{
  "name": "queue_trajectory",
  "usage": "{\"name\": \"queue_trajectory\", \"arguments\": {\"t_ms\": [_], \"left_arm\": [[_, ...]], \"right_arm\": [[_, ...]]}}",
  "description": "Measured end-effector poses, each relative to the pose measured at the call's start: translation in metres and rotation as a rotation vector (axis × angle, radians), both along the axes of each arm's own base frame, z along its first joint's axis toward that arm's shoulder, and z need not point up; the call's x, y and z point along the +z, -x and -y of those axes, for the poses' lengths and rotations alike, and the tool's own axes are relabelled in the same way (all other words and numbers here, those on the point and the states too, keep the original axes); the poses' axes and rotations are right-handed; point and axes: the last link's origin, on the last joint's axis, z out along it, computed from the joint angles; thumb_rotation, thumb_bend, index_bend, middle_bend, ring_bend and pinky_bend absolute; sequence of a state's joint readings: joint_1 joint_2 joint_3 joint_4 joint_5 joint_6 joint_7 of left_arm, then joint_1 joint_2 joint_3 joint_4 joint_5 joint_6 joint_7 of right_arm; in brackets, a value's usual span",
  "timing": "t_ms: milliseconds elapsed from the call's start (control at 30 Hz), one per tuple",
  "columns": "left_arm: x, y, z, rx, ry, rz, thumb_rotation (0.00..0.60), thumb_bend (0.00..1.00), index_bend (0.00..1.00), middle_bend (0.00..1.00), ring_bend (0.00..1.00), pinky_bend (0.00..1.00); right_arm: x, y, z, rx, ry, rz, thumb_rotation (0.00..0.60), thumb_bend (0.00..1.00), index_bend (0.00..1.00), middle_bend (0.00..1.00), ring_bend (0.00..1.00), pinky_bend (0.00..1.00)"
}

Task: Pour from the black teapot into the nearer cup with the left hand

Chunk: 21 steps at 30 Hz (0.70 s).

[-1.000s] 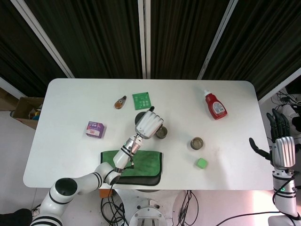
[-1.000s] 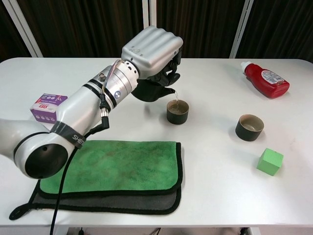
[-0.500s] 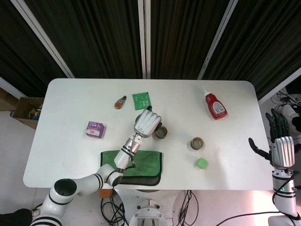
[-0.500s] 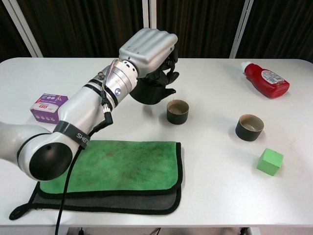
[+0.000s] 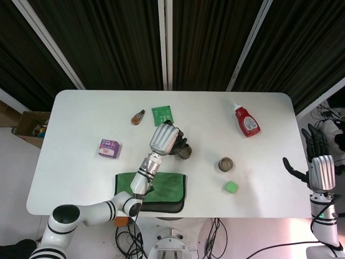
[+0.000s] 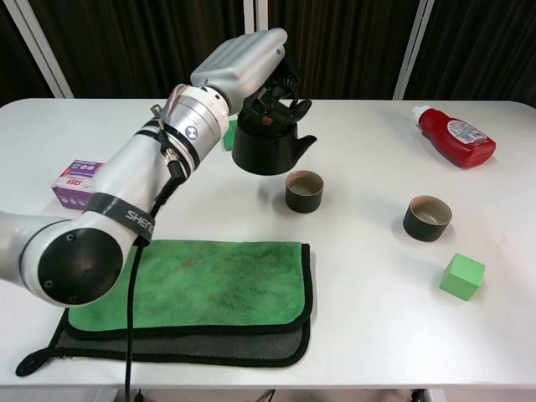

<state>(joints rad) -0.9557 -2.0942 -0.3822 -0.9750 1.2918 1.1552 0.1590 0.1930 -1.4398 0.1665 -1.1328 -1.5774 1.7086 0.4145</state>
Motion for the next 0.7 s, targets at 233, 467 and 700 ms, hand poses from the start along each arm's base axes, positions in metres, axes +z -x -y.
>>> {"name": "queue_trajectory", "arguments": {"t_ms": [233, 467, 700], "left_arm": [[0.017, 0.037, -0.005, 0.111, 0.001, 0.07, 0.6, 0.4, 1.0, 1.0, 1.0, 0.45], [0.02, 0.07, -0.003, 0.171, -0.019, 0.109, 0.6, 0.4, 1.0, 1.0, 1.0, 0.45], [0.013, 0.092, 0.001, 0.186, -0.034, 0.084, 0.6, 0.4, 1.0, 1.0, 1.0, 0.45]], "right_arm": [[-0.005, -0.003, 0.001, 0.004, -0.015, -0.005, 0.6, 0.23, 0.0, 0.0, 0.0, 0.0], [-0.009, -0.005, 0.001, 0.005, -0.024, -0.012, 0.6, 0.23, 0.0, 0.0, 0.0, 0.0], [-0.011, -0.008, 0.001, 0.009, -0.031, -0.019, 0.6, 0.23, 0.0, 0.0, 0.0, 0.0]]}}
